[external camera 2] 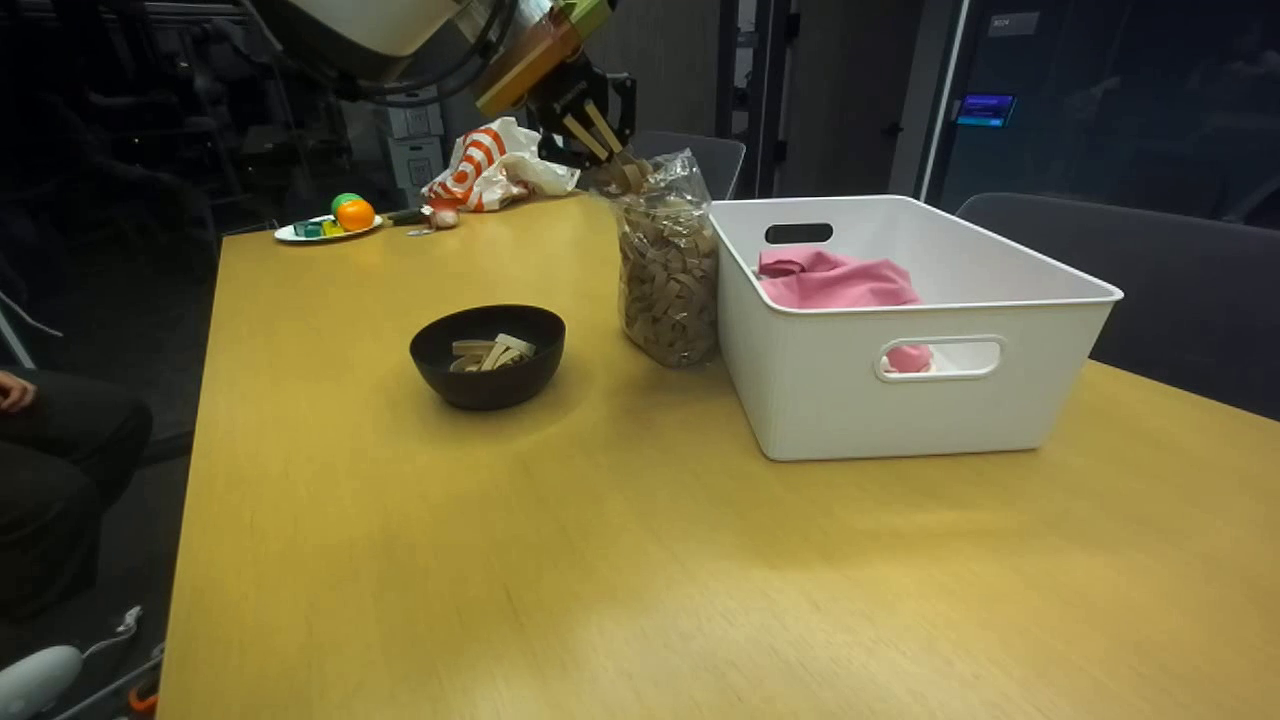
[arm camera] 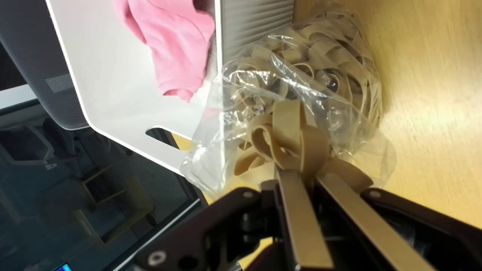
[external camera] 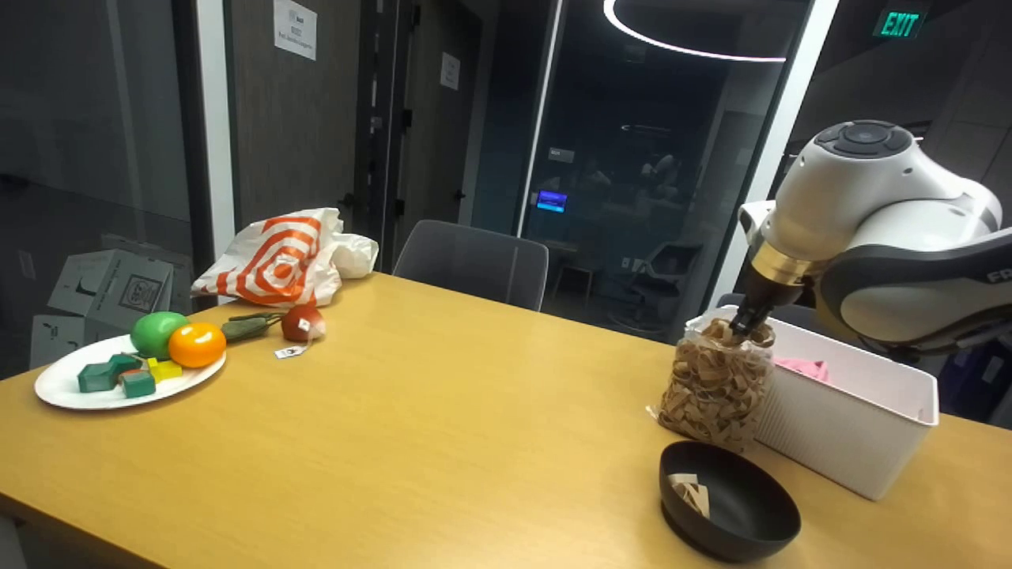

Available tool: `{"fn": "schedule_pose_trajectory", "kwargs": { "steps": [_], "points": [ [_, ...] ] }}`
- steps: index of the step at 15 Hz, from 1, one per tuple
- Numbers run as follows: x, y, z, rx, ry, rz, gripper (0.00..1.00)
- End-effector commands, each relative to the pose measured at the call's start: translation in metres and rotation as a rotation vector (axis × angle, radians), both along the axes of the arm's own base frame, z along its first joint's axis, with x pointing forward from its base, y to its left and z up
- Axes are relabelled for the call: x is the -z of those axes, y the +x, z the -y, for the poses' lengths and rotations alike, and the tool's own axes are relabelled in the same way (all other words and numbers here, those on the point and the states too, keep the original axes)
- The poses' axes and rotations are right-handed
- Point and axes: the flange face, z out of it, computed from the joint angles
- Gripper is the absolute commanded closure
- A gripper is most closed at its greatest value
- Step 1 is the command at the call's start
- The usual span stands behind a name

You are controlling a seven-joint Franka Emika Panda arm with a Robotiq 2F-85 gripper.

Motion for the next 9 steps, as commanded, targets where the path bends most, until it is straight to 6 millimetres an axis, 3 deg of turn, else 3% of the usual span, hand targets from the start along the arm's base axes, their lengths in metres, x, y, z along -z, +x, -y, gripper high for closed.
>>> {"fn": "schedule_pose_trajectory", "kwargs": {
  "steps": [1, 9],
  "points": [
    [-0.005, 0.009, -0.004, -0.033, -0.069, 0.050, 0.92],
    [0.008, 0.016, -0.016, -0.115, -0.239, 0.121, 0.92]
  ]
}}
